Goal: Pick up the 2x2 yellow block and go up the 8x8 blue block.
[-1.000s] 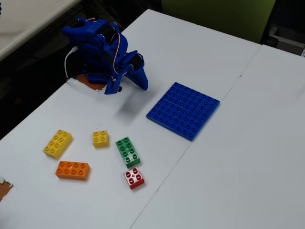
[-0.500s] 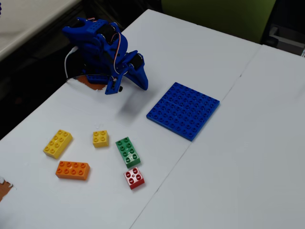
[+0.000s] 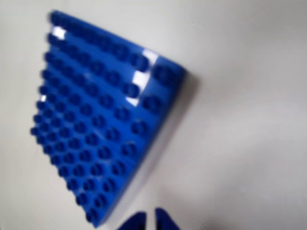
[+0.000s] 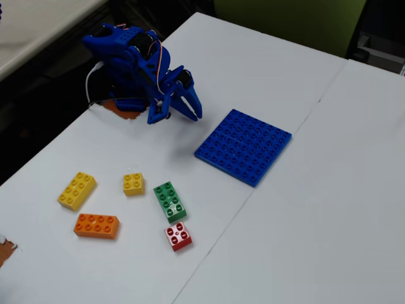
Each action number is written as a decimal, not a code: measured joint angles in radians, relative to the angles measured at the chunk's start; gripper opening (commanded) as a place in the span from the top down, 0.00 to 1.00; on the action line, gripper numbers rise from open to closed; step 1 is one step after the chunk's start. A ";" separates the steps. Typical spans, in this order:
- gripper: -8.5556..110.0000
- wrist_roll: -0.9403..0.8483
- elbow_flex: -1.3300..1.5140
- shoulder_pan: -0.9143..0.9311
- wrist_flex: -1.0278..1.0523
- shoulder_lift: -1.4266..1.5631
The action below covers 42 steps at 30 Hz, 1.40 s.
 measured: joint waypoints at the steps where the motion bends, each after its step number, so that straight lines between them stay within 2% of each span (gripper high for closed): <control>1: 0.93 -0.112 0.000 0.000 -0.021 0.000; 3: 0.93 -0.342 -0.018 0.006 -0.014 0.000; 4: 0.93 -0.503 -0.040 0.017 0.021 0.000; 8: 0.93 -0.951 -0.117 0.094 0.199 0.000; 12: 0.93 -1.206 -0.164 0.130 0.311 0.000; 15: 0.92 -1.230 -0.201 0.166 0.330 -0.005; 18: 0.92 -1.167 -0.337 0.192 0.354 -0.120; 25: 0.91 -1.095 -0.793 0.333 0.469 -0.640; 32: 0.80 -1.017 -1.187 0.503 0.453 -1.246; 36: 0.77 -1.045 -1.318 0.621 0.405 -1.502; 42: 0.69 -1.193 -1.342 0.758 0.258 -1.697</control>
